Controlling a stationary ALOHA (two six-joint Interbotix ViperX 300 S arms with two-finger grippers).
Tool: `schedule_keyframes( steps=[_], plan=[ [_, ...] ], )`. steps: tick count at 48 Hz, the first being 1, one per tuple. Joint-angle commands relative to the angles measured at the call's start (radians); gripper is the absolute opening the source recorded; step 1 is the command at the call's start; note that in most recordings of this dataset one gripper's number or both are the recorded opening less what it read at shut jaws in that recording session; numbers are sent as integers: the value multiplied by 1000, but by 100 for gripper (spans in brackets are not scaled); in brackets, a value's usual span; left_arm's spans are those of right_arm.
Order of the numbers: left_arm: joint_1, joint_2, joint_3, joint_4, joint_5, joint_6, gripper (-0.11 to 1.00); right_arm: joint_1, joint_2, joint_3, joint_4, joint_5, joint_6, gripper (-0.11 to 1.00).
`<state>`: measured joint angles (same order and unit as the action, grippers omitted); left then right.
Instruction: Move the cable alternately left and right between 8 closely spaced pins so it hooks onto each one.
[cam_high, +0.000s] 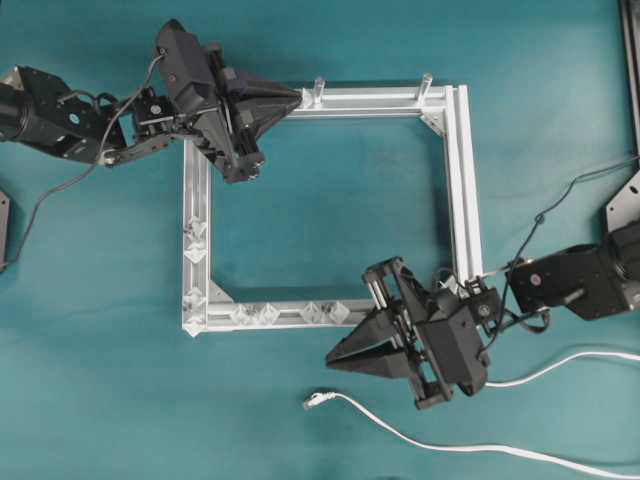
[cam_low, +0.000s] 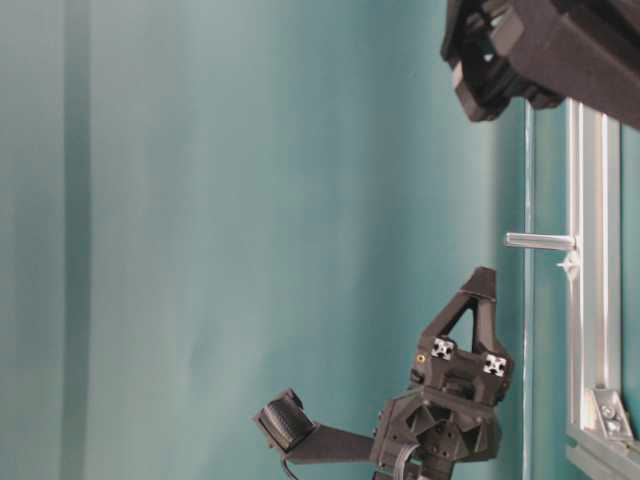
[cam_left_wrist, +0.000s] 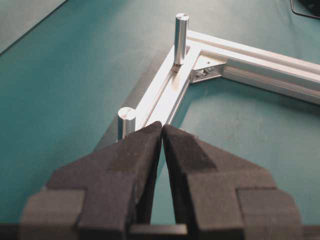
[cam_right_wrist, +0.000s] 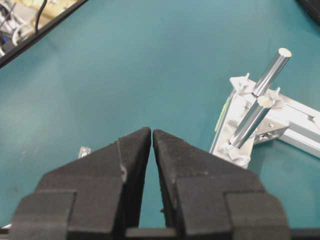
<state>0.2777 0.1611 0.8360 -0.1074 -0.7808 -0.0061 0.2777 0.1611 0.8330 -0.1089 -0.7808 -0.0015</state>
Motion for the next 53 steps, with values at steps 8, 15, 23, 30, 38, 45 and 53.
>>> schedule_keyframes(
  steps=[8, 15, 23, 30, 38, 45, 53],
  plan=[
    [-5, -179, -52, 40, 146, 11, 0, 44, -72, -37, 11, 69, 43, 0],
    [-11, -261, -28, 40, 302, 9, 0, 74, -95, -57, 11, 209, 67, 0],
    [-20, -367, 29, 40, 416, 0, 2, 92, -89, -92, 11, 356, 78, 0],
    [-28, -489, 98, 38, 480, -5, 37, 95, -75, -135, 12, 446, 135, 0],
    [-40, -634, 175, 38, 545, -8, 47, 101, -41, -161, 12, 446, 235, 0],
    [-49, -756, 235, 38, 627, -8, 47, 124, -12, -181, 12, 453, 267, 0],
    [-52, -870, 284, 38, 715, -8, 46, 130, 15, -196, 12, 488, 267, 11]
  ],
)
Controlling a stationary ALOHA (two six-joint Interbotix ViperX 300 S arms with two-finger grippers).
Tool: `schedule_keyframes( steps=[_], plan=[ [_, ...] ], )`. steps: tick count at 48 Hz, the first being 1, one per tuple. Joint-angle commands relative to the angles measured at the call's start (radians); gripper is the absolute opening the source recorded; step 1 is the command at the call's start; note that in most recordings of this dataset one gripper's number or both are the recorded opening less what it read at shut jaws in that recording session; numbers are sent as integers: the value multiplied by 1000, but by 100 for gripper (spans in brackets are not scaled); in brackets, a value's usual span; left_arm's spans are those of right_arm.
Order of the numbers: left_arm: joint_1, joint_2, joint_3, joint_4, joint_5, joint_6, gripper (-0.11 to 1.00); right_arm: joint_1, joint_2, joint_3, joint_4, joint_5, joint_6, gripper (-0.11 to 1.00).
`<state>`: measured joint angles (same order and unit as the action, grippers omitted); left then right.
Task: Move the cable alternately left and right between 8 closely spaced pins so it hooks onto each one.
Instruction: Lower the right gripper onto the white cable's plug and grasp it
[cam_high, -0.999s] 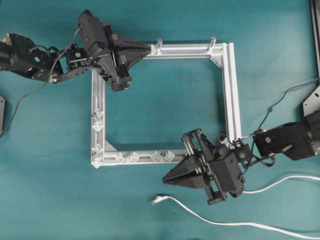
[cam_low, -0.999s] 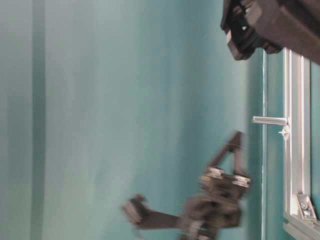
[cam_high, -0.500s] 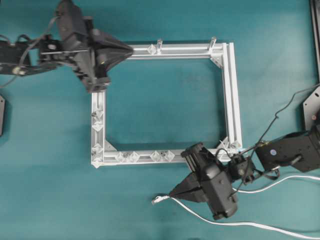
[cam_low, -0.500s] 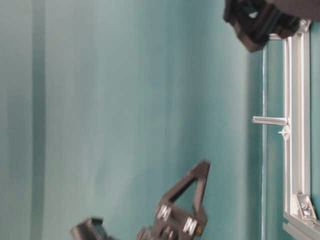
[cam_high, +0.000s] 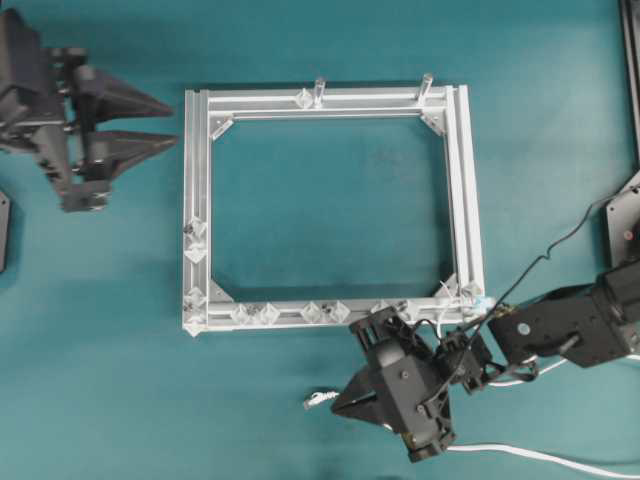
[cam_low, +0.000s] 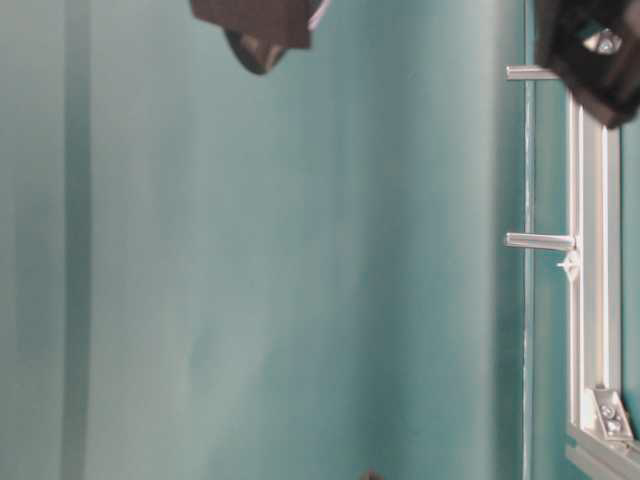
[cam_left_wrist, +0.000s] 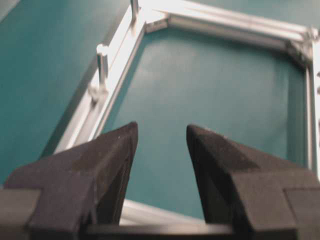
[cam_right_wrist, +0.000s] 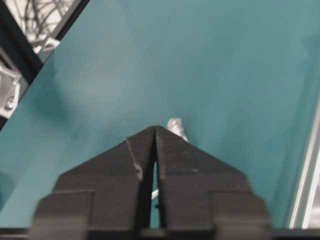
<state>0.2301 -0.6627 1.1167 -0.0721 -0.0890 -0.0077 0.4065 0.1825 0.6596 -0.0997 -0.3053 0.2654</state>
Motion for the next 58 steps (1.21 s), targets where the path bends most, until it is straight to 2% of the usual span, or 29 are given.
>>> schedule_keyframes(
  steps=[1, 3, 17, 27, 41, 58],
  plan=[
    [-5, -61, 11, 3, 31, -6, 46, 2, -2, -26, 3, 18, 0, 15],
    [-5, -95, 26, 3, 40, -8, 46, 2, 11, -32, 3, 31, 0, 21],
    [-5, -354, 135, 3, 121, -34, 36, 2, 64, -97, 11, 89, 0, 20],
    [-5, -472, 156, 3, 253, -58, 35, 2, 64, -156, 12, 222, 0, 23],
    [-5, -491, 176, 3, 270, -67, 35, -9, 66, -186, 8, 265, 0, 42],
    [-5, -511, 190, 3, 272, -66, 35, -21, 118, -236, 5, 336, 0, 42]
  ],
)
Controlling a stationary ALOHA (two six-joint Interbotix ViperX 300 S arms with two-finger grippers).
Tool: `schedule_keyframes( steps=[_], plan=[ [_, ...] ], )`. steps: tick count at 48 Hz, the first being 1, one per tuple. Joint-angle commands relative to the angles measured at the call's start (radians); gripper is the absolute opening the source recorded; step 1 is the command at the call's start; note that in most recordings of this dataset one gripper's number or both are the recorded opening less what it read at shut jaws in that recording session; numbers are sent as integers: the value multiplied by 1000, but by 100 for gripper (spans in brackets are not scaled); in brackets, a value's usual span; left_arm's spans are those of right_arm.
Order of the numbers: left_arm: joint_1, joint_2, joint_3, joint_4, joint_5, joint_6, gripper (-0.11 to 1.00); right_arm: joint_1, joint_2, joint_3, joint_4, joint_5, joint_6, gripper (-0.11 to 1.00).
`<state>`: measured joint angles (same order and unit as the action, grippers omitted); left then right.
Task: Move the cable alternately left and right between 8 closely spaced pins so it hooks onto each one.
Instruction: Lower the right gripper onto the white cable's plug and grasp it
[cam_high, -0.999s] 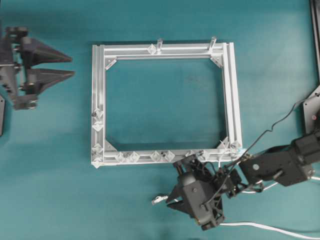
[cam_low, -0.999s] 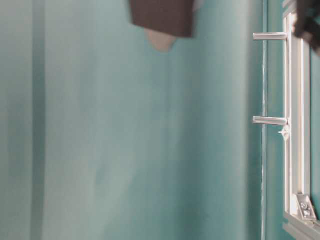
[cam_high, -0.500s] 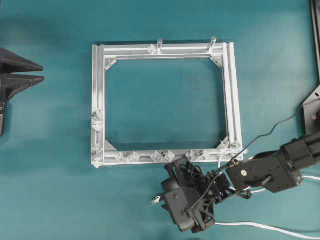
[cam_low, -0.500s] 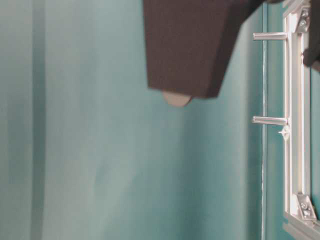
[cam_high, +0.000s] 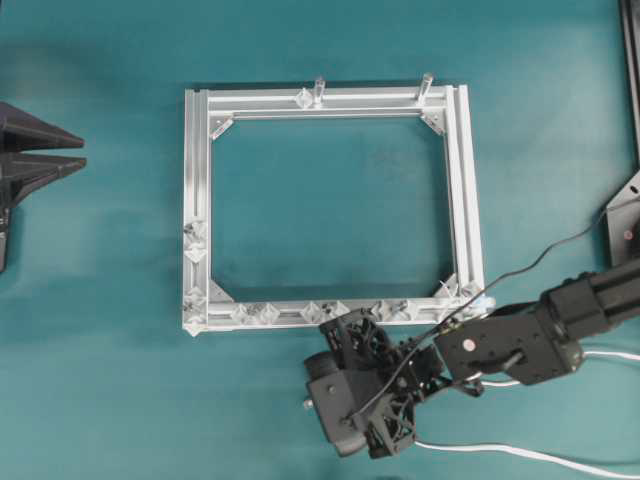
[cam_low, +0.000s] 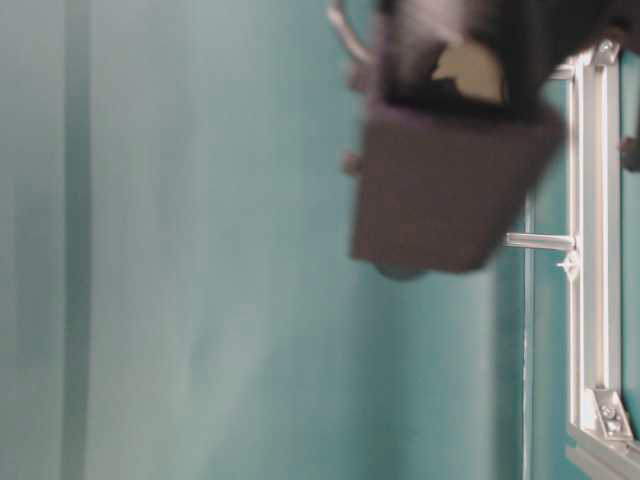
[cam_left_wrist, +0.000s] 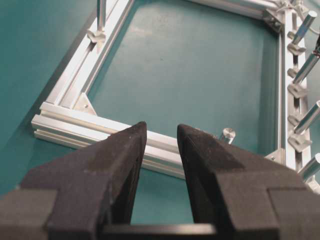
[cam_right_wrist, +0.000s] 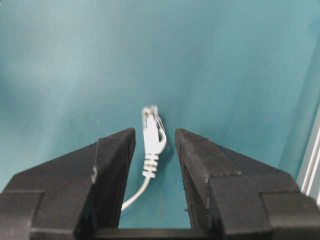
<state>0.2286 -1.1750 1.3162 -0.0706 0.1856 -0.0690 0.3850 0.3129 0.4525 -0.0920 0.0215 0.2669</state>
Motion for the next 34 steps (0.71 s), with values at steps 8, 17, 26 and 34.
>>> schedule_keyframes(
  steps=[8, 17, 26, 34],
  plan=[
    [-3, -3, -3, 2, 0, -5, 35, 0, 2, -34, -5, 15, -2, 42],
    [-3, -5, 5, 2, 0, -5, 35, 2, 8, -34, -3, 32, -2, 33],
    [-3, -15, 11, 5, 0, -5, 35, 14, 8, -43, -5, 52, -2, 13],
    [-3, -15, 14, 5, 2, -3, 35, 14, -11, -46, -5, 58, -2, 13]
  ],
)
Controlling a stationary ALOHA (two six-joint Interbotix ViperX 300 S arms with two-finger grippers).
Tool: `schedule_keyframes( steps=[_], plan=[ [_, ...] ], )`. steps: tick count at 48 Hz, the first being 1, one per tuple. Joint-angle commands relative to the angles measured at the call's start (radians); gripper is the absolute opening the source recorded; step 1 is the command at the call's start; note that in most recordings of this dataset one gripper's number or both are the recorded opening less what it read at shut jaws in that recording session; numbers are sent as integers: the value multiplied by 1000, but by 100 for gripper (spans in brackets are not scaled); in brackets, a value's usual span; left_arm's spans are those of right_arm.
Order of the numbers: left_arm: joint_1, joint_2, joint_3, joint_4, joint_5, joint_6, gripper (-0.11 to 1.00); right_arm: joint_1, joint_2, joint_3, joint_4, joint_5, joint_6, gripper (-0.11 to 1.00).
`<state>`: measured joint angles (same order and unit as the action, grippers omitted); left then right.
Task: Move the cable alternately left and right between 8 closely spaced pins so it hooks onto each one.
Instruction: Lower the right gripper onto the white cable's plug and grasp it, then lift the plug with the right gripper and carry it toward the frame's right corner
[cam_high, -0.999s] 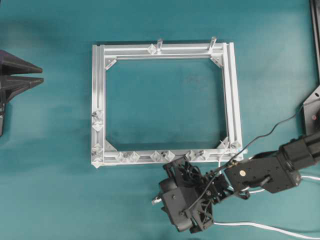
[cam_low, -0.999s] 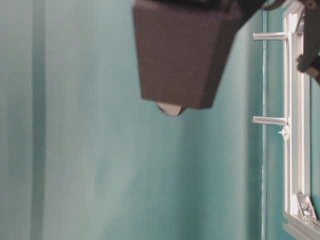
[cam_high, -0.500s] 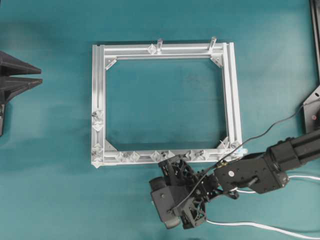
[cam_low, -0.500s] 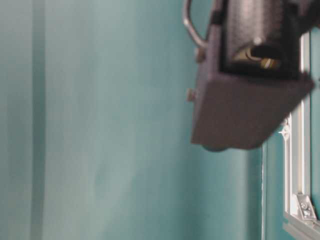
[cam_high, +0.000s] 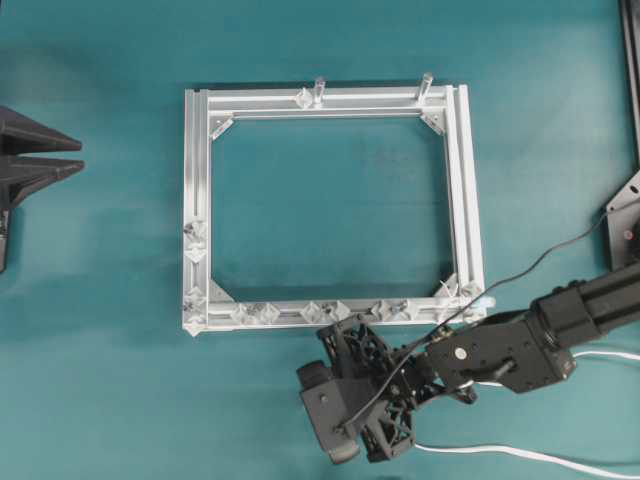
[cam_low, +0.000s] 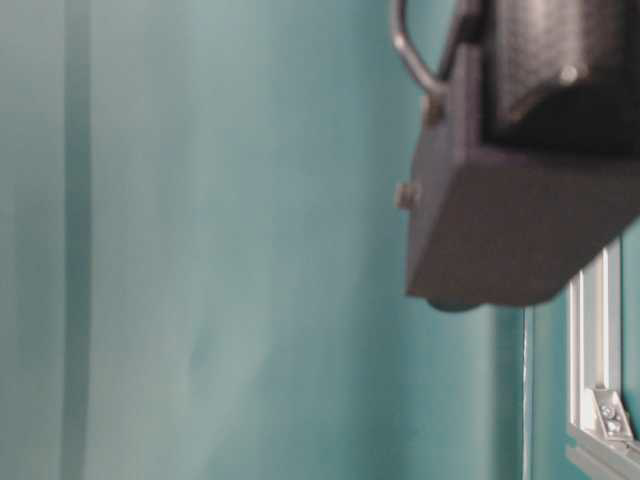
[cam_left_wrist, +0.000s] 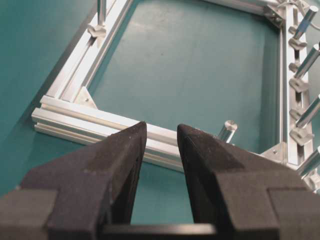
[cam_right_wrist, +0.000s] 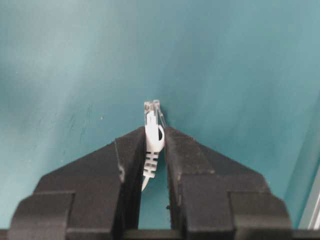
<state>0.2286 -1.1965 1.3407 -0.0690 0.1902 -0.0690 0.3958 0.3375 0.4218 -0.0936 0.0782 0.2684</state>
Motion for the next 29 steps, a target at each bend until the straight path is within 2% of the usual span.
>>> schedule_keyframes(
  steps=[1, 21, 29],
  plan=[
    [-3, 8, -11, 3, -3, -3, 35, 3, -41, -14, -2, 2, -2, 13],
    [-3, 6, -3, 5, 11, 3, 35, 55, -225, 97, 6, 8, 8, 13],
    [-3, 6, -5, 5, 14, 3, 35, 51, -291, 158, 9, 32, 57, 13]
  ],
)
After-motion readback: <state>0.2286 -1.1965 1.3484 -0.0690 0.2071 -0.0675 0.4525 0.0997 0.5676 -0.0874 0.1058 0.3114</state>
